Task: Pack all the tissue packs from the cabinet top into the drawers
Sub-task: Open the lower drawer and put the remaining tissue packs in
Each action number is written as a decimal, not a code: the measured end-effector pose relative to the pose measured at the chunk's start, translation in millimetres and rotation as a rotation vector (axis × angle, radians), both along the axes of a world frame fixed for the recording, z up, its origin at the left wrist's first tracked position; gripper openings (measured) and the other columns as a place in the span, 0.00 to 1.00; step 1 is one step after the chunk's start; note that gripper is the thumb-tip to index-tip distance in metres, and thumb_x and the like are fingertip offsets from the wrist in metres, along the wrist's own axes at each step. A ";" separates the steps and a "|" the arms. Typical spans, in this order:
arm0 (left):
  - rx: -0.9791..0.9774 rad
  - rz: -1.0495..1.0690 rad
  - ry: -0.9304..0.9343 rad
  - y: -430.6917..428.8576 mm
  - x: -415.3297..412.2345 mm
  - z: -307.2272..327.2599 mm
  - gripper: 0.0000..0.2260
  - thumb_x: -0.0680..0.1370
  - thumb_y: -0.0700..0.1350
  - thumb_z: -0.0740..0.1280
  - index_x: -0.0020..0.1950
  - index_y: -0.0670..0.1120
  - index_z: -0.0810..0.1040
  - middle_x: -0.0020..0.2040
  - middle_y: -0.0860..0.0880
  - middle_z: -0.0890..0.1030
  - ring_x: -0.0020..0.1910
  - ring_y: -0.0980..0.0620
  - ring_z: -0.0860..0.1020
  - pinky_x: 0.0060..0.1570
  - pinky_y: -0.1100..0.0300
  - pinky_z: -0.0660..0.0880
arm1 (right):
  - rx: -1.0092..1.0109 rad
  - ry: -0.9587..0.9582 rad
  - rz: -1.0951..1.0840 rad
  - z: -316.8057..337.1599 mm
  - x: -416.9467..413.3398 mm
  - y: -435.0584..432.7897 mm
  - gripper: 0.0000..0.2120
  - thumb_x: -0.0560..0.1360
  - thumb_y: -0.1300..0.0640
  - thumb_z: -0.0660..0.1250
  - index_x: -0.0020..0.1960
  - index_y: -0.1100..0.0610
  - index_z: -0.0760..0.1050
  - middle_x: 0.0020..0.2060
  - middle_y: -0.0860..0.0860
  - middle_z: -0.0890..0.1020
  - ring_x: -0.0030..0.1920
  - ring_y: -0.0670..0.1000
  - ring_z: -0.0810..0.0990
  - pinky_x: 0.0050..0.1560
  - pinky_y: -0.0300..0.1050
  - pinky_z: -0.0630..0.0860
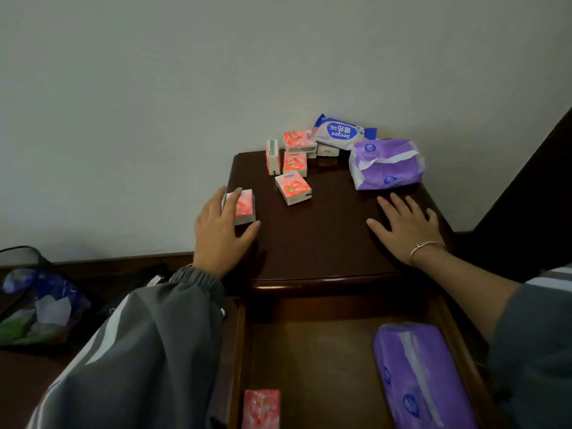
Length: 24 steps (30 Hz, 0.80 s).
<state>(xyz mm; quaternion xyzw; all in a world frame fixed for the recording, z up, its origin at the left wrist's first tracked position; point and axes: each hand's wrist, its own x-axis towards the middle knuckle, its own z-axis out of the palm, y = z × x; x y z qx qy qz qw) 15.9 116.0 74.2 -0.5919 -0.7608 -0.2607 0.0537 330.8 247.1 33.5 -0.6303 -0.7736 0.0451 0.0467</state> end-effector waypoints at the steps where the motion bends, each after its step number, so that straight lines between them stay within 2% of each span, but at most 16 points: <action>1: -0.038 0.018 -0.014 15.9 -3.9 1.7 0.34 0.73 0.58 0.68 0.75 0.49 0.61 0.75 0.43 0.61 0.73 0.42 0.61 0.69 0.43 0.61 | 0.018 0.002 -0.003 -0.7 -1.3 -1.0 0.32 0.74 0.31 0.45 0.75 0.42 0.54 0.76 0.46 0.56 0.76 0.52 0.52 0.71 0.59 0.52; 4: -0.297 0.074 -0.021 49.7 -11.1 -1.4 0.40 0.71 0.65 0.66 0.76 0.48 0.55 0.77 0.43 0.57 0.74 0.42 0.58 0.70 0.43 0.58 | 0.034 0.005 -0.002 -0.1 -1.7 -3.4 0.31 0.74 0.32 0.47 0.75 0.42 0.54 0.76 0.46 0.57 0.76 0.52 0.53 0.72 0.59 0.52; 6: -0.387 0.069 -0.025 57.4 -9.9 -6.9 0.39 0.73 0.63 0.66 0.76 0.46 0.56 0.75 0.42 0.60 0.71 0.40 0.64 0.68 0.44 0.62 | 0.038 0.007 -0.005 0.8 -1.3 -3.5 0.31 0.75 0.32 0.47 0.75 0.43 0.54 0.76 0.46 0.57 0.76 0.51 0.53 0.72 0.58 0.52; 10: -0.110 0.032 -0.206 64.2 10.9 4.2 0.32 0.73 0.55 0.69 0.72 0.44 0.63 0.67 0.41 0.67 0.64 0.41 0.70 0.63 0.48 0.68 | 0.068 0.021 -0.006 -1.6 -2.0 -5.1 0.31 0.74 0.33 0.48 0.74 0.42 0.55 0.76 0.46 0.57 0.76 0.51 0.53 0.72 0.58 0.52; 13: 0.019 -0.052 -0.225 87.5 46.6 26.7 0.29 0.72 0.54 0.69 0.70 0.47 0.65 0.64 0.43 0.68 0.61 0.42 0.70 0.59 0.50 0.70 | 0.077 0.035 -0.010 -0.4 -2.7 -4.5 0.31 0.74 0.33 0.48 0.74 0.42 0.55 0.76 0.46 0.58 0.76 0.51 0.53 0.72 0.58 0.52; 16: -0.143 0.027 -0.185 114.2 84.3 36.0 0.28 0.71 0.53 0.67 0.69 0.49 0.64 0.66 0.42 0.64 0.60 0.38 0.69 0.55 0.46 0.70 | 0.074 0.039 -0.007 0.9 -2.7 -6.8 0.31 0.74 0.33 0.49 0.74 0.43 0.56 0.76 0.46 0.58 0.76 0.51 0.53 0.72 0.58 0.52; 19: -0.303 0.148 -0.153 129.7 100.7 27.1 0.33 0.70 0.62 0.67 0.69 0.46 0.64 0.70 0.41 0.61 0.63 0.36 0.67 0.57 0.44 0.70 | 0.078 0.046 -0.004 2.7 -3.6 -8.8 0.30 0.74 0.33 0.50 0.74 0.42 0.56 0.76 0.46 0.58 0.76 0.50 0.53 0.72 0.57 0.52; 21: -0.307 0.201 -0.182 133.5 102.0 19.2 0.36 0.70 0.65 0.67 0.70 0.47 0.62 0.70 0.40 0.61 0.65 0.35 0.66 0.58 0.43 0.70 | 0.077 0.043 -0.004 3.0 -4.1 -8.7 0.30 0.74 0.33 0.50 0.74 0.42 0.56 0.76 0.45 0.58 0.76 0.50 0.53 0.72 0.57 0.52; 24: -0.266 0.220 -0.198 132.8 102.6 12.2 0.33 0.72 0.60 0.67 0.71 0.48 0.60 0.68 0.39 0.63 0.62 0.34 0.69 0.57 0.43 0.71 | 0.071 0.051 -0.003 3.9 -2.5 -7.0 0.30 0.74 0.34 0.50 0.74 0.42 0.56 0.76 0.45 0.58 0.76 0.50 0.53 0.72 0.58 0.52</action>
